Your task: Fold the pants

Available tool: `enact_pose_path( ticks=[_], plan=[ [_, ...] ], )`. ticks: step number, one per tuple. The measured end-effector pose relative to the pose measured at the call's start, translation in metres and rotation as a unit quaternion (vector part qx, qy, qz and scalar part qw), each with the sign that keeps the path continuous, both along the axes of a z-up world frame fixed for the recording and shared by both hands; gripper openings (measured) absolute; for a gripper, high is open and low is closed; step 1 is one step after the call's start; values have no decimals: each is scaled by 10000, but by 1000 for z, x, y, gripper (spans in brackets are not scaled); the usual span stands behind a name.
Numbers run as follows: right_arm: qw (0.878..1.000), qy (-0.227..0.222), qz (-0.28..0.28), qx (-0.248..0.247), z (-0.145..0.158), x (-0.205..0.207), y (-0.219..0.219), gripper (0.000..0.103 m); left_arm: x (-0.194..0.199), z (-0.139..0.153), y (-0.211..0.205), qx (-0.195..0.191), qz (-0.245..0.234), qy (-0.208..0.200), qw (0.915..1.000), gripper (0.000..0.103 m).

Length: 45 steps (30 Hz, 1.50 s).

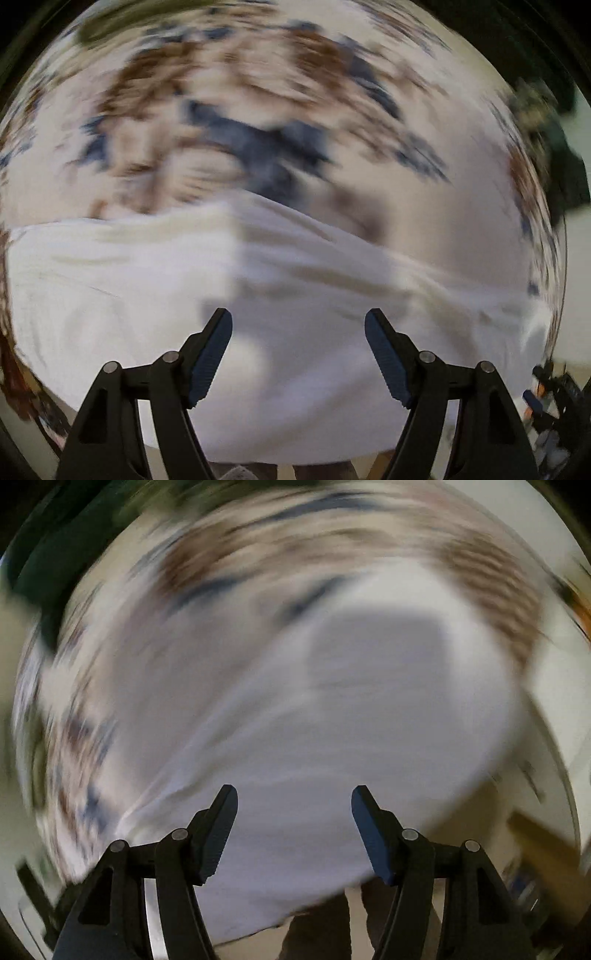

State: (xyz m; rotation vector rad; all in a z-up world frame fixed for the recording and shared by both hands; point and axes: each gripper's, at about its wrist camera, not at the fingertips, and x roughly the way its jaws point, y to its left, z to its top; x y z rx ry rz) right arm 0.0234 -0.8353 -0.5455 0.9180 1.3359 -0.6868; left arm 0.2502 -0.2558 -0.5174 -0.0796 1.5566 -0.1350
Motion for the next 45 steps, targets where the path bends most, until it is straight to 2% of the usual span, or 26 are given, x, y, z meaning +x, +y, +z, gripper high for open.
enact_pose_path(
  ticks=[3,6,7,10,12,13,14,15,18,20,23,28,30,32,34,36,38,41,42,44,45],
  plan=[
    [9988,-35,-426,-226,-5,-30,-22,66,-11,-10,-53,-154,-394,124,9990,73],
    [9987,-196,-281,-371,-3,-28,-74,66,-7,-12,-102,-126,-758,-23,9970,73],
    [9990,-279,-65,-338,-5,-20,-94,66,-6,-11,-117,-118,-836,-80,9964,73],
    [9976,-255,480,-432,-24,25,-102,66,6,-18,-147,-44,-1034,-186,9945,73],
    [9941,72,965,-484,-42,51,-107,66,15,-23,-155,26,-1120,-233,9934,73],
    [9918,130,1189,-460,-50,62,-108,55,19,-23,-158,57,-1156,-247,9930,73],
    [9888,238,1380,-510,-54,69,-107,23,20,-23,-162,75,-1189,-265,9925,73],
    [9865,233,1519,-560,-52,72,-107,16,21,-22,-166,102,-1216,-294,9921,73],
    [9765,44,1855,-1095,-32,78,-92,13,25,-28,-184,164,-1261,-296,9914,73],
    [9726,-116,1888,-1353,-16,77,-87,12,23,-27,-187,190,-1279,-299,9912,73],
    [9734,-184,1849,-1343,-13,77,-92,12,19,-29,-189,282,-1328,-293,9903,73],
    [9807,-133,1644,-1054,-43,86,-99,12,18,-51,-203,410,-1394,-245,9891,73],
    [9829,-98,1595,-918,-47,85,-102,17,17,-66,-208,496,-1527,-164,9869,73],
    [9889,-184,1292,-711,-42,67,-109,44,17,-81,-216,520,-1622,-101,9853,76],
    [9943,-451,819,-507,-28,29,-115,59,18,-89,-218,470,-1631,-193,9853,88],
    [9967,-582,478,-299,-23,-5,-114,64,20,-97,-217,372,-1660,-275,9850,100],
    [9968,-754,89,242,-35,-40,-103,64,21,-107,-219,285,-1682,-287,9849,103],
    [9874,-1105,-453,1041,-66,-72,-86,64,21,-110,-215,65,-1630,-402,9858,103],
    [9832,-1212,-773,1121,-74,-81,-82,64,20,-111,-215,58,-1648,-402,9855,103],
    [9679,-1641,-1350,1344,-83,-94,-79,64,16,-111,-214,48,-1701,-443,9844,103],
    [9560,-1915,-1628,1511,-87,-98,-78,63,21,-113,-216,48,-1708,-455,9843,103]
  ],
)
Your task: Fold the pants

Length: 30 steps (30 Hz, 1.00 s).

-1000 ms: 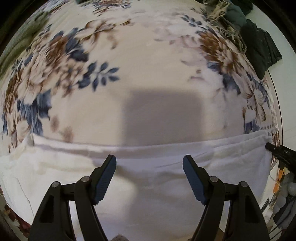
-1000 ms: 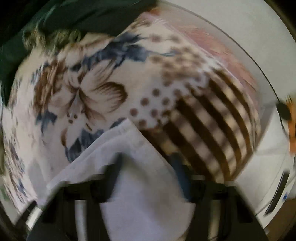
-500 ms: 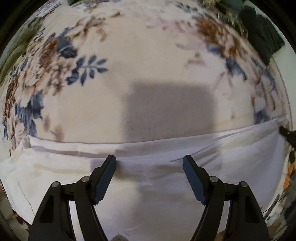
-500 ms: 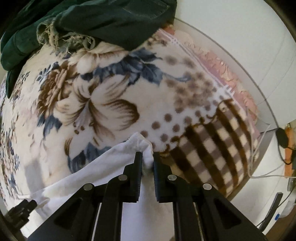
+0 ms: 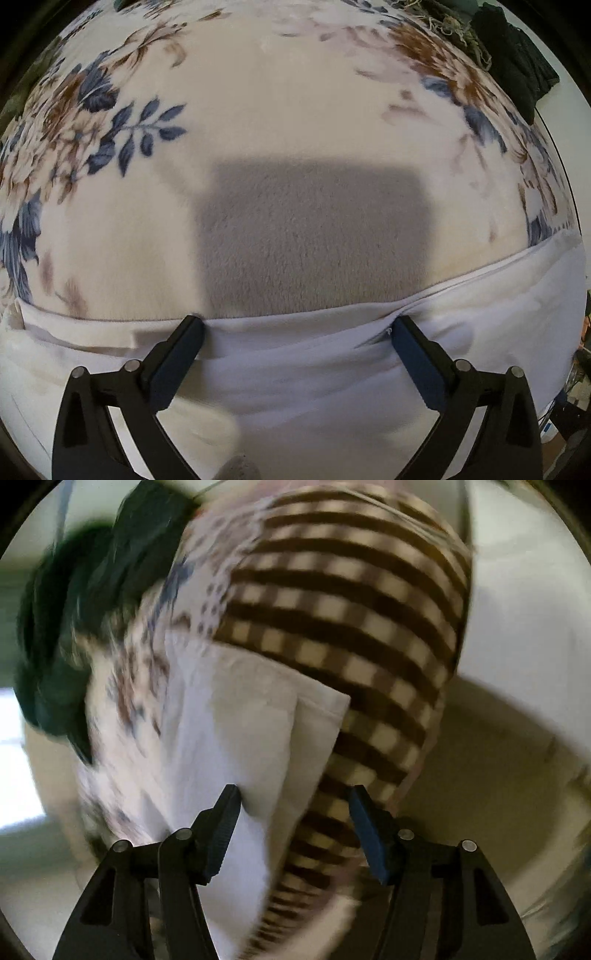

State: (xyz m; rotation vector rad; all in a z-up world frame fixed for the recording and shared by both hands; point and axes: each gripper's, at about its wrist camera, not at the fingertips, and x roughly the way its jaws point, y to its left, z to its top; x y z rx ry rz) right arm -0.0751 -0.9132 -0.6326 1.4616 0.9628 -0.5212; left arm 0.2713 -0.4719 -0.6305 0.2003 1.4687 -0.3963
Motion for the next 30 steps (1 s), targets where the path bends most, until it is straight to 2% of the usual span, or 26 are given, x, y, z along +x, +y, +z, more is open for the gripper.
enact_pose_path(
  ticks=[1,2,3,4,5,7,9,12,15,17,19,21,22,24,27,30],
  plan=[
    [9986,-366,-297,237,-4,-4,2,58,-1,-1,0,0,-1,-14,10000,103],
    [9962,-604,-461,435,-8,-3,4,45,-3,-2,1,5,-4,-24,10000,103],
    [9954,-673,-544,416,-6,-2,5,36,-5,-3,0,14,-5,-27,10000,103],
    [9952,-717,-639,183,2,-2,5,29,-4,1,3,25,-6,-21,10000,103],
    [9946,-724,-718,-177,14,-3,3,26,-5,3,7,32,-6,-4,10000,103],
    [9916,-434,-823,-898,35,-9,-3,26,-1,3,1,47,5,47,10000,103],
    [9911,8,-684,-1144,40,-12,-5,26,6,2,1,66,26,74,9999,103],
    [9965,146,-357,-738,24,-17,3,28,11,1,0,108,77,36,9999,103],
    [9991,149,-174,-363,6,-26,23,44,12,-1,-3,142,51,-38,9999,103],
    [9999,-78,-136,-69,-15,-20,31,51,11,-1,-4,121,71,-80,9999,103],
    [9993,-268,-212,122,-38,-10,37,52,10,-1,-5,99,50,-97,9999,103],
    [9965,-639,-467,271,-55,3,40,52,12,-1,-5,65,16,1,10000,103],
    [9929,-1019,-583,205,-55,9,43,52,15,-1,-5,57,-12,125,9999,103],
    [9857,-1622,-461,28,-47,25,46,52,21,0,-3,19,-8,330,9995,103],
    [9855,-1674,-244,-92,-57,47,51,52,27,-6,-3,-10,59,461,9989,103],
    [9836,-1765,-367,104,-84,65,49,52,26,-8,-8,117,64,271,9995,103]
  ],
)
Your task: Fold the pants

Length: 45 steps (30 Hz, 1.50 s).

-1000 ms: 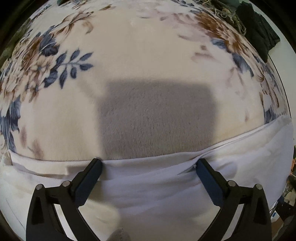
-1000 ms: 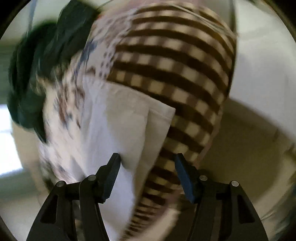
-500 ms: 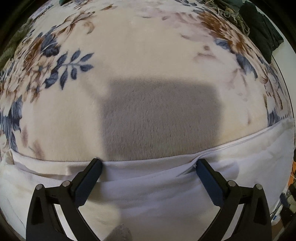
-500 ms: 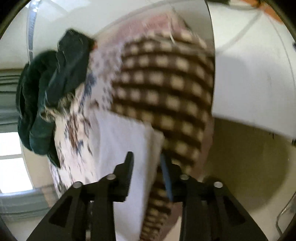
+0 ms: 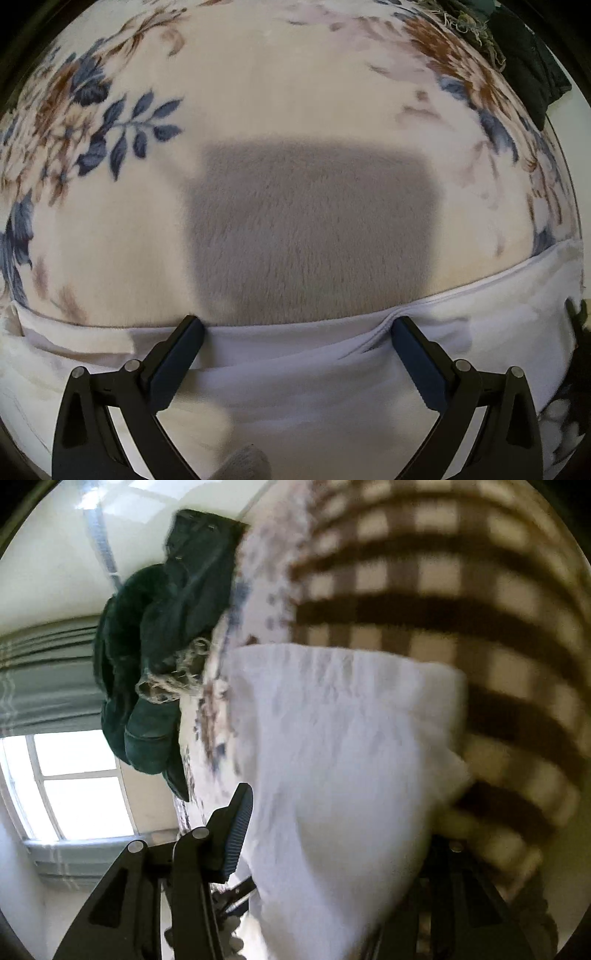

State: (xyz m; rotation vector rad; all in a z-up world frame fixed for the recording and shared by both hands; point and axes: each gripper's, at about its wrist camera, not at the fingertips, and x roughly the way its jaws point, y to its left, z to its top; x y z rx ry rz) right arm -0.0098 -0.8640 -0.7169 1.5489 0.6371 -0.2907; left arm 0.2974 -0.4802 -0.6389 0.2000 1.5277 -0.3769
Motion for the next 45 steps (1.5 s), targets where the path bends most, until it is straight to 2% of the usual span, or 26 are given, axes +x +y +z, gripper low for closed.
enact_pose_path(
  ticks=[1,2,3,4,5,7,9,12,15,17,22,26,30,33,34,36,37,38,40,43,45],
  plan=[
    [10000,-26,-36,-17,-1,5,-1,49,-2,1,-1,34,3,-70,10000,103],
    [9998,135,-18,-175,2,10,0,32,-3,4,-2,59,37,-146,9999,103],
    [9991,265,17,-319,5,15,1,21,-4,8,-2,44,70,-198,9998,103],
    [9974,473,82,-536,13,17,4,13,-6,13,0,-4,152,-256,9996,103],
    [9962,565,111,-651,19,20,6,11,-6,18,2,-52,228,-276,9993,103],
    [9929,731,181,-918,37,29,8,9,-8,31,14,-230,477,-247,9983,103],
    [9914,659,240,-1101,58,35,15,8,-9,45,27,-427,671,-185,9967,103],
    [9919,375,309,-1177,92,47,29,7,-11,71,56,-582,953,-247,9934,103],
    [9922,42,493,-1146,121,58,56,7,-11,94,94,-693,1218,-309,9896,103],
    [9916,-207,709,-1063,137,71,85,7,-11,104,117,-637,1367,-326,9880,103],
    [9892,-550,1200,-632,145,106,169,7,-23,118,199,-476,1840,-316,9813,103],
    [9838,-468,1672,-446,124,124,245,7,-29,113,253,-275,2131,-267,9763,103],
    [9665,-135,2419,-846,99,123,319,7,-40,105,305,-63,2316,-237,9725,103],
    [9370,297,3201,-1365,78,132,377,7,-50,102,344,16,2471,-194,9688,103],
    [9189,503,3569,-1602,73,137,403,10,-52,102,356,46,2534,-195,9672,103],
    [8985,747,3918,-1831,70,138,436,13,-57,103,377,115,2662,-211,9636,103],
    [8857,850,4129,-1944,71,142,455,23,-59,104,387,151,2730,-227,9616,103],
    [8756,867,4311,-1998,74,144,470,41,-61,105,397,190,2811,-245,9592,103],
    [8650,629,4629,-1830,83,148,492,55,-64,109,412,221,2946,-264,9550,103],
    [8661,544,4779,-1362,94,147,494,55,-66,117,419,111,3111,-278,9499,103],
    [8727,509,4659,-1373,108,140,480,56,-66,123,410,-112,3096,-312,9503,103]
  ],
)
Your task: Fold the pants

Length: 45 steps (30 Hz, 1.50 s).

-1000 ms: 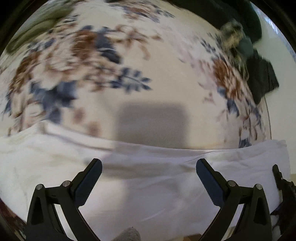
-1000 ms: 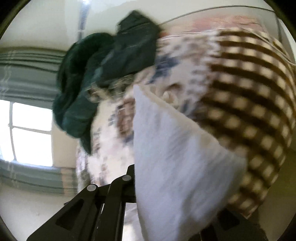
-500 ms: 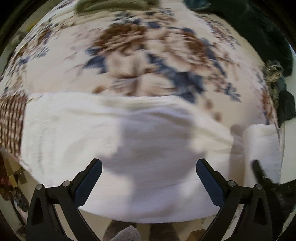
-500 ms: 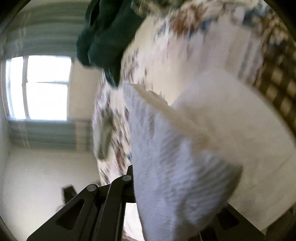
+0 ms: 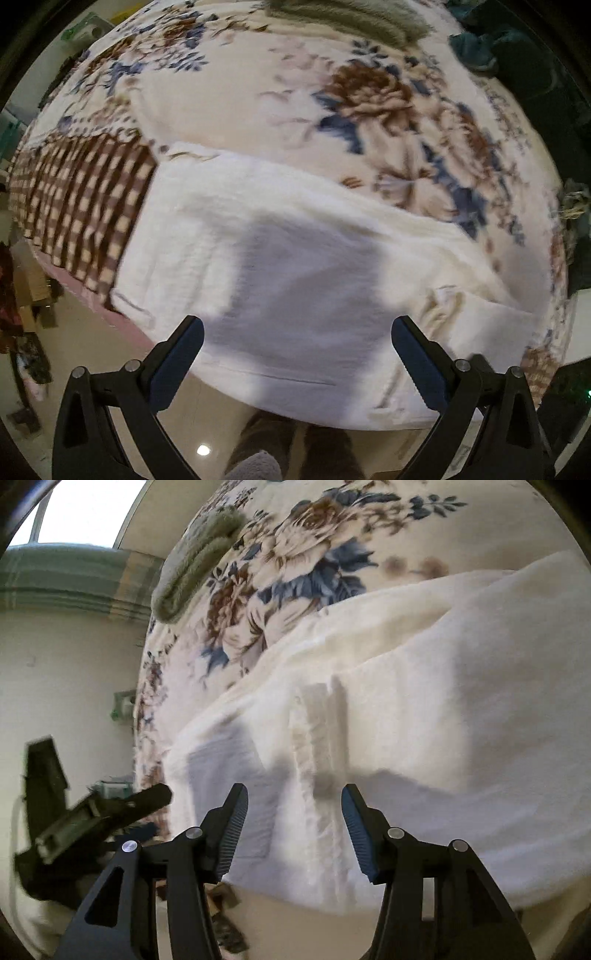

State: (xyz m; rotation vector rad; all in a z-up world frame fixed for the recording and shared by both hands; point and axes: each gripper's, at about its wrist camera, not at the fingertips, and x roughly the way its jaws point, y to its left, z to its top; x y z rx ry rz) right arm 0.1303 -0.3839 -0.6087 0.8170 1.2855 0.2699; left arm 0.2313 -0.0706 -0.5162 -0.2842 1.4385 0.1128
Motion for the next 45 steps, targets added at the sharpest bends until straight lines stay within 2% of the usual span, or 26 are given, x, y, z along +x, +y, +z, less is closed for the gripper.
enact_pose_path(
  ticks=[2,5,6,8,9,10,11,13,17,20,22,25,27,29,31,33,35,37,40,42,43,45],
  plan=[
    [9993,-86,-218,-293,19,-8,-33,65,3,-3,-20,-222,-109,-35,9997,103],
    [9940,49,-477,-980,34,-13,-86,66,11,-19,-58,-376,-380,20,9986,103],
    [9919,160,-550,-1135,34,-18,-107,66,17,-30,-77,-330,-584,32,9977,103],
    [9879,385,-651,-1352,31,-24,-136,66,27,-52,-108,-36,-949,80,9954,91],
    [9867,474,-660,-1408,29,-25,-146,66,31,-61,-119,70,-1103,124,9938,76],
    [9845,613,-660,-1508,24,-25,-160,66,35,-73,-131,127,-1291,202,9913,50],
    [9832,661,-646,-1571,22,-25,-166,66,37,-80,-138,101,-1416,218,9896,28],
    [9802,752,-612,-1724,17,-25,-179,66,36,-82,-147,126,-1613,17,9868,22],
    [9783,844,-614,-1791,2,-22,-191,66,34,-66,-131,-127,-1543,-358,9873,19],
    [9786,912,-547,-1764,-8,-18,-183,66,34,-64,-116,-253,-1456,-353,9884,16],
    [9790,982,-467,-1724,-16,-12,-173,66,33,-66,-103,-598,-1310,-202,9894,21],
    [9804,1033,-359,-1639,-23,-6,-158,66,27,-57,-85,-1056,-763,55,9915,27],
    [9807,1045,-302,-1627,-23,-6,-152,66,20,-42,-77,-1281,-535,-3,9903,31],
    [9815,1051,-262,-1577,-23,-7,-149,66,11,-31,-80,-1300,-519,-27,9902,31],
    [9818,1099,-221,-1534,-25,-8,-144,66,-4,-26,-87,-1210,-627,143,9906,31],
    [9824,1174,-200,-1438,-26,-9,-141,66,-17,-32,-94,-1288,-739,310,9884,31],
    [9843,1196,-116,-1295,-26,-10,-136,66,-25,-44,-100,-1138,-817,504,9889,30],
    [9846,1183,19,-1287,-23,-10,-128,66,-34,-55,-102,-1190,-702,745,9876,28],
    [9849,1180,137,-1262,-22,-10,-121,66,-49,-50,-100,-1280,-576,577,9884,28],
    [9852,1184,155,-1231,-23,-8,-117,66,-55,-49,-105,-1351,-757,274,9876,17],
    [9848,1204,158,-1238,-25,-8,-116,66,-57,-49,-108,-1348,-936,114,9864,3],
    [9839,1267,144,-1252,-29,-6,-116,66,-57,-52,-112,-1336,-1093,7,9850,3]
  ],
)
